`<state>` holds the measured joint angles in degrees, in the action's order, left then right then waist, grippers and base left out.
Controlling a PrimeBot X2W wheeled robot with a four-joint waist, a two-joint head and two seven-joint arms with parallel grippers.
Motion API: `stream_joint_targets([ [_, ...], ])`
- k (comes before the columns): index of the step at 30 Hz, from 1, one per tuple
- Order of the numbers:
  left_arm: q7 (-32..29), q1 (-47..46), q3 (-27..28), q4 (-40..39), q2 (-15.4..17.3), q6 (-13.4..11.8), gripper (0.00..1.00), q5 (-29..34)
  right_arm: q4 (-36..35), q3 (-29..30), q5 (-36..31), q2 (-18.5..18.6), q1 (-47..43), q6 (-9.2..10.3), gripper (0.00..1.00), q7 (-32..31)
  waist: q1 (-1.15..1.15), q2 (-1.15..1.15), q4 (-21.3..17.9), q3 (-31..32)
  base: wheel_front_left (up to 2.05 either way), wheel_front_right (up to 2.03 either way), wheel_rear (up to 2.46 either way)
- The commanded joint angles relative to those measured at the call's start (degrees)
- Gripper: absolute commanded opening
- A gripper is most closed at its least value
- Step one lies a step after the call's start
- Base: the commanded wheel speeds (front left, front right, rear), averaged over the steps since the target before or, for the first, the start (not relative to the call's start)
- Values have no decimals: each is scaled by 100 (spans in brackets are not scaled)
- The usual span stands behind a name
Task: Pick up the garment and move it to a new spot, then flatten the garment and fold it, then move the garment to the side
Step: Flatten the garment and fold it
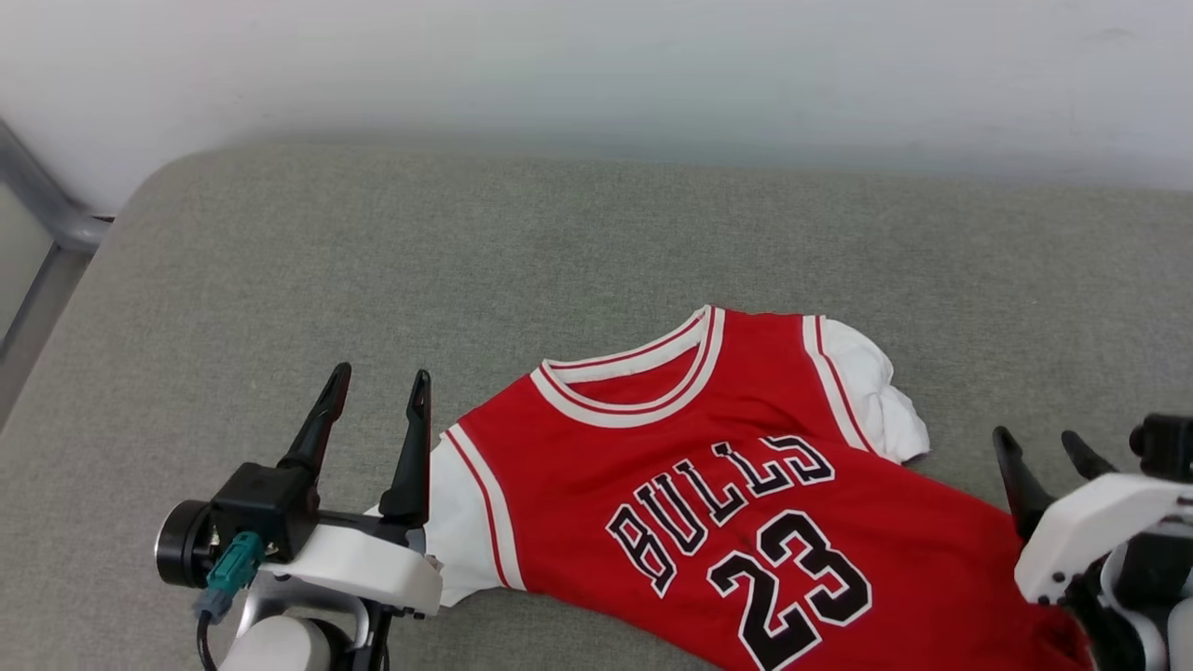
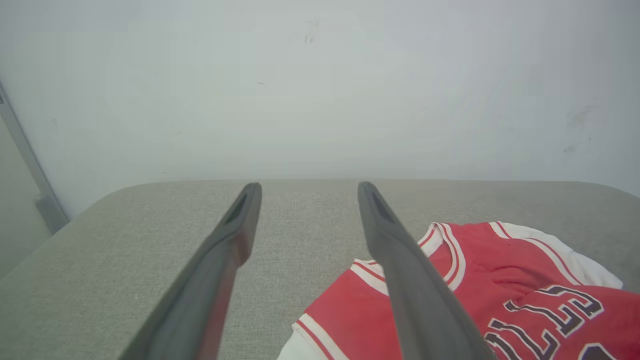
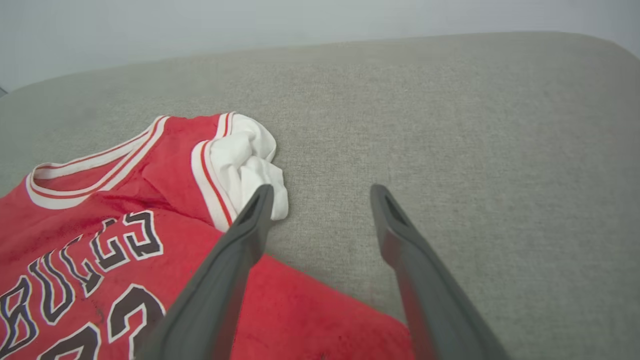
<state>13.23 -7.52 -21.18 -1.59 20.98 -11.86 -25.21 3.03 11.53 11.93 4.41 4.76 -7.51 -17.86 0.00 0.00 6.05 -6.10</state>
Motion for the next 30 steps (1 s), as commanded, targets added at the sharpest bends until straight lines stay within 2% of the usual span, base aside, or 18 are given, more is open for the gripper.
stream_joint_targets([
  [1,41,-99,-3,-25,-39,6,100,38,132,3,55,130,254,4,100,-234,0,0,123,-138,0,0,0],
  [9,149,-366,-51,24,-232,137,100,74,937,-399,394,742,1504,4,100,-1831,0,0,503,-582,0,0,0],
  [14,180,-559,-48,98,-381,288,100,85,1361,-778,445,974,2138,4,100,-2437,0,0,718,-819,0,0,0],
  [20,204,-757,23,188,-572,479,100,148,1960,-1163,472,1191,2667,4,100,-2810,0,0,887,-1096,0,0,0],
  [26,208,-733,174,314,-734,652,100,257,2750,-1378,693,1085,2623,3,100,-3518,0,0,942,-1197,0,0,0],
  [27,208,-711,218,336,-756,680,100,281,2806,-1404,740,1046,2579,2,43,-3600,0,0,939,-1197,0,0,0],
  [28,208,-684,249,369,-770,687,100,293,2822,-1395,814,1008,2567,1,0,-3623,0,0,933,-1195,0,0,0],
  [30,209,-651,308,427,-795,725,100,312,2780,-1431,809,1040,2606,1,0,-3604,0,0,906,-1176,0,0,0],
])
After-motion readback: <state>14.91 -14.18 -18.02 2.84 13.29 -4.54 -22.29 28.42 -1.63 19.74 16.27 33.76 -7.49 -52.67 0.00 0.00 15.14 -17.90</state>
